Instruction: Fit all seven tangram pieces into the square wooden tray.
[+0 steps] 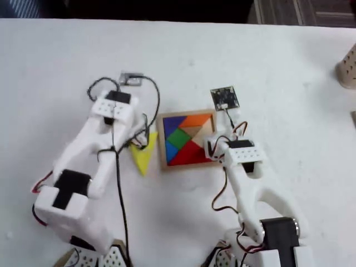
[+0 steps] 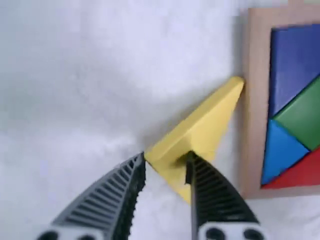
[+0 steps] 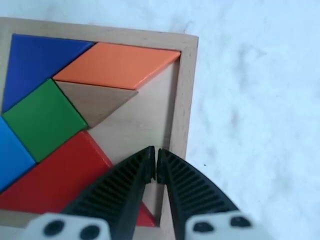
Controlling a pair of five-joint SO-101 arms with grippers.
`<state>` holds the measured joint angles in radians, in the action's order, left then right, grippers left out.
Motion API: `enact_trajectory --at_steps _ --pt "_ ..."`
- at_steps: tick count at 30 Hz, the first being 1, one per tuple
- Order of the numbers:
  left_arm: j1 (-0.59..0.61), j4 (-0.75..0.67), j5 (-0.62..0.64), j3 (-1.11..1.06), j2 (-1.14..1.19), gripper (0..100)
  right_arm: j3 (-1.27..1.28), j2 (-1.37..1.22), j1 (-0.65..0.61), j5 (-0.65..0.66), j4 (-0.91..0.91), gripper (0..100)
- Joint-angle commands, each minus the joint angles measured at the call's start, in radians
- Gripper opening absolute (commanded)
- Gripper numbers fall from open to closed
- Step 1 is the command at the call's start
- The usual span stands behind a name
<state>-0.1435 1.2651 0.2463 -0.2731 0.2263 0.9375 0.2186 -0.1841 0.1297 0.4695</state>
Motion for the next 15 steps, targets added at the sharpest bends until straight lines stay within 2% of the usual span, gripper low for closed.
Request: enact_trajectory --at_steps 1,6,15 --pt "-0.096 -0.020 0.005 -0.038 -0.065 8 -0.023 0.010 0.012 0.018 -0.022 1.8" --pt "-0.170 -0.051 0.005 -0.064 -0.073 8 -0.023 0.012 0.012 0.018 -0.022 1.8" --pt "-0.177 -0.063 0.005 -0.066 -0.074 8 -0.023 0.012 0.012 0.018 -0.022 1.8"
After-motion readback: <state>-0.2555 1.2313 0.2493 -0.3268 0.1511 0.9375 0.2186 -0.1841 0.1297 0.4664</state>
